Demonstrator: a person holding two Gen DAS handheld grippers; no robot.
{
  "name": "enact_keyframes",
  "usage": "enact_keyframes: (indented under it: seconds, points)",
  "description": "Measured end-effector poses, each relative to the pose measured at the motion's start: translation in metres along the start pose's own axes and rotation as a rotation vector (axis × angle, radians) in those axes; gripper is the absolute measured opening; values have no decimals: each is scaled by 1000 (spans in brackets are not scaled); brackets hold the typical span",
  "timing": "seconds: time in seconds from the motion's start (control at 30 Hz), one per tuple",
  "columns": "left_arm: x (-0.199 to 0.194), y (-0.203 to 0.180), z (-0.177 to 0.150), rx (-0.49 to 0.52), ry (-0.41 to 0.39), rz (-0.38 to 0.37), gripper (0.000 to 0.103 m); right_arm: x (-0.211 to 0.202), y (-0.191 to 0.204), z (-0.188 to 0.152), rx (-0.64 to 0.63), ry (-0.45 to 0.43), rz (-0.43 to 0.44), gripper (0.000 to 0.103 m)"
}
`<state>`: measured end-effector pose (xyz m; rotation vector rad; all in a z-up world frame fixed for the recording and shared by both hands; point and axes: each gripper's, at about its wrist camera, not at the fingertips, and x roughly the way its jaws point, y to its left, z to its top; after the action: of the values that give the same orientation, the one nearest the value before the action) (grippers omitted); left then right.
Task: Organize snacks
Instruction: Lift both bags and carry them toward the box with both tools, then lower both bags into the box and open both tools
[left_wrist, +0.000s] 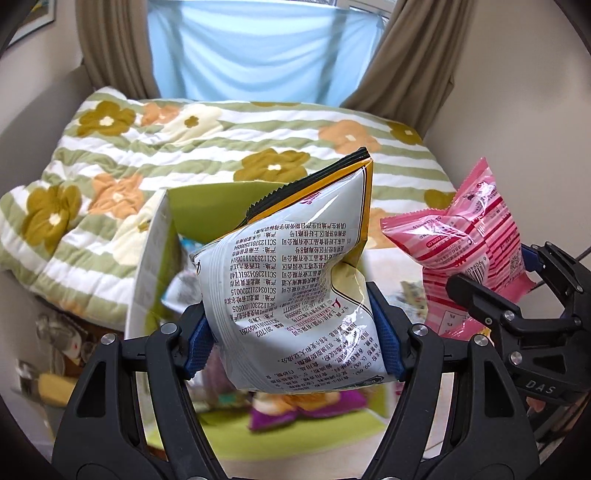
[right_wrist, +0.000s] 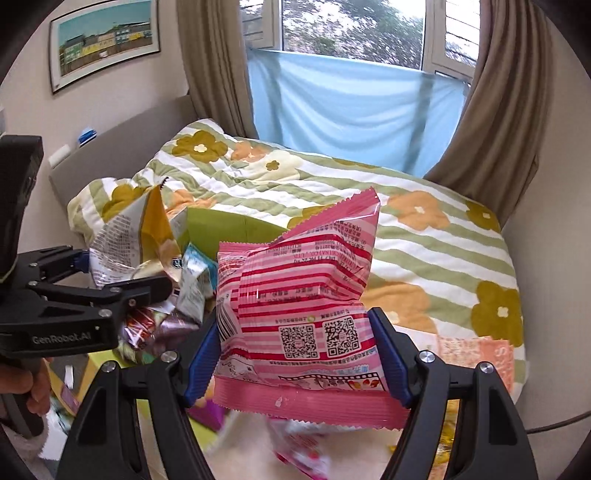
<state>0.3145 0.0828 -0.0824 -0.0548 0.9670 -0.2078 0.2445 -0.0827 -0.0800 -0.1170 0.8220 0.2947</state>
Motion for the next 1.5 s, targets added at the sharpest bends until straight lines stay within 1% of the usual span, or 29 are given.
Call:
enact_keyframes:
  seconds: [0.23, 0.3, 0.33, 0.37, 0.4, 0.43, 0.5, 0.57, 0.63, 0.8, 0.87, 0.97, 1.07, 1.13, 1.17, 1.2, 1.27, 1.5]
  points:
    - [52, 40, 28, 77, 85, -56, 70, 36, 18, 18, 106, 55, -57, 71]
    - [63, 44, 32, 83, 91, -71, 72, 45, 19, 20, 144, 73, -71, 72]
    - [69, 45, 34, 89, 94, -76, 79, 48, 19, 22, 153, 78, -73, 72]
    - [74, 46, 36, 93, 100, -72, 92, 52, 19, 22, 161, 89, -81, 72]
    - [80, 48, 38, 90, 109, -67, 98, 55, 20, 22, 163, 97, -89, 71]
    - [84, 52, 39, 80, 108, -75, 103, 58, 20, 24, 163, 106, -95, 71]
    - [89, 57, 38, 59, 114, -97, 103, 65, 19, 25, 169, 123, -98, 71]
    - [92, 62, 35, 44, 117, -79, 103, 70, 20, 26, 169, 130, -93, 71]
    - [88, 69, 29, 12, 103, -69, 103, 76, 19, 26, 168, 137, -80, 72]
    - [81, 87, 15, -67, 105, -47, 103, 96, 19, 31, 175, 159, -22, 72]
    - [78, 92, 12, -79, 103, -36, 103, 99, 21, 34, 181, 164, -2, 72]
    - [74, 100, 9, -89, 98, 0, 103, 103, 27, 35, 184, 169, 48, 73]
    - [68, 109, 6, -112, 86, 12, 103, 108, 34, 35, 193, 183, 92, 74]
    - [62, 114, 3, -124, 80, 22, 103, 108, 37, 34, 213, 183, 128, 77]
    - [60, 116, 1, -127, 79, 26, 103, 108, 39, 32, 225, 178, 144, 83]
    - [56, 118, -2, -130, 76, 32, 103, 105, 39, 30, 238, 166, 163, 93]
    - [51, 120, -7, -132, 72, 39, 103, 99, 42, 25, 250, 140, 184, 99]
    - [35, 120, -31, -149, 76, 33, 103, 82, 51, 10, 241, 135, 162, 99]
